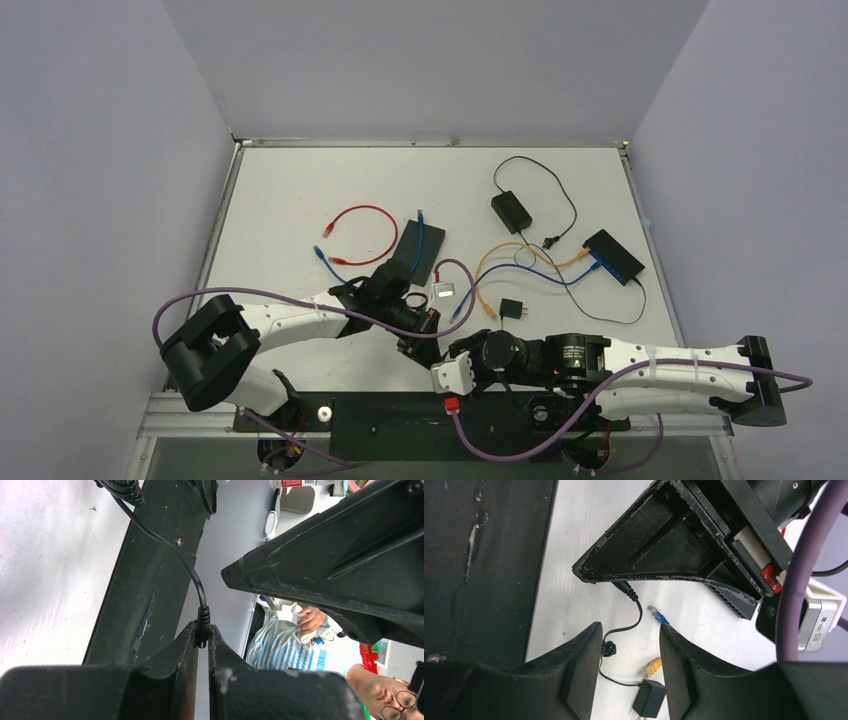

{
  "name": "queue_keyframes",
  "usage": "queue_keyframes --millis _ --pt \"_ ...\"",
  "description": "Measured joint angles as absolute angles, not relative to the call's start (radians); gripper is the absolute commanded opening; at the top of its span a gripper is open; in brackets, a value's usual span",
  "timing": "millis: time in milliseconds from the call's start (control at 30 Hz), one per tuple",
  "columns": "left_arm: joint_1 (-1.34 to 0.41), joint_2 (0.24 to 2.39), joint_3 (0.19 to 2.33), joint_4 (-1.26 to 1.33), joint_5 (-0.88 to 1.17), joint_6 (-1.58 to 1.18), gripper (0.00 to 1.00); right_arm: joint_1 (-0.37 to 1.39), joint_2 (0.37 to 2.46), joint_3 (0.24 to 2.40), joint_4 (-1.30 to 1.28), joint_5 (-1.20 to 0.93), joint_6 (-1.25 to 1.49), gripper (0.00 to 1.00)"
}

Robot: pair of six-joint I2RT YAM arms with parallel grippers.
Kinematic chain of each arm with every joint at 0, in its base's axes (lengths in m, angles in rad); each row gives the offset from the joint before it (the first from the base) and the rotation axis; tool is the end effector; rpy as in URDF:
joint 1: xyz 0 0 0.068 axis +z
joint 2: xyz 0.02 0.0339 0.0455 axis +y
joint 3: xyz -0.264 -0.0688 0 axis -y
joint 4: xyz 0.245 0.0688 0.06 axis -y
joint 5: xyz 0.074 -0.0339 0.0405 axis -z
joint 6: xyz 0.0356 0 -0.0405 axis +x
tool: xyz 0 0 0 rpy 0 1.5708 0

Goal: Insert the plug into the switch port
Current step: Pick up the power from the center of the board.

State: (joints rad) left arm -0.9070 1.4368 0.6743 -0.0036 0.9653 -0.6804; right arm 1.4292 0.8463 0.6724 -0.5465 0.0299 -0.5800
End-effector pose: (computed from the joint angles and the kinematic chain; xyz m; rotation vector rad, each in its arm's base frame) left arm 0.1441 -0.2317 0.1839 -0.8249 -2.3873 1.6537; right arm 0.0263 0.1771 0.2556 -1.9532 1.2601 0.4019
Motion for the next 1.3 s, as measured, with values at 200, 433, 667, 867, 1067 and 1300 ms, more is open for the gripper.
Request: queue_keyframes --millis 200,433,667,867,1067,1300 --pt "-0.907 1.437 0.674 -0.003 0.974 -0.687 0.0 1.442 0.896 0.692 -0.533 0.056 -0.638 0.35" --pt "-0.907 1.438 0.667 0.003 0.977 -0.69 0.0 1.442 0.951 0.706 -0.526 0.053 -0.674 0.31" --pt "-0.907 1.438 0.667 0.003 0.98 -0.692 0.0 1.442 0.978 0.707 -0.524 0.044 -0.696 0.29" --pt "-0.908 1.441 0.667 0.004 0.984 -0.692 0.0 1.442 0.991 0.712 -0.517 0.037 -0.707 0.28" --pt "-0.908 1.442 0.667 0.004 0.985 -0.692 0.0 1.442 1.028 0.733 -0.506 0.025 -0.719 0.23" --pt "-0.908 1.443 0.666 0.004 0.988 -0.693 0.0 1.442 1.034 0.733 -0.513 0.002 -0.722 0.1"
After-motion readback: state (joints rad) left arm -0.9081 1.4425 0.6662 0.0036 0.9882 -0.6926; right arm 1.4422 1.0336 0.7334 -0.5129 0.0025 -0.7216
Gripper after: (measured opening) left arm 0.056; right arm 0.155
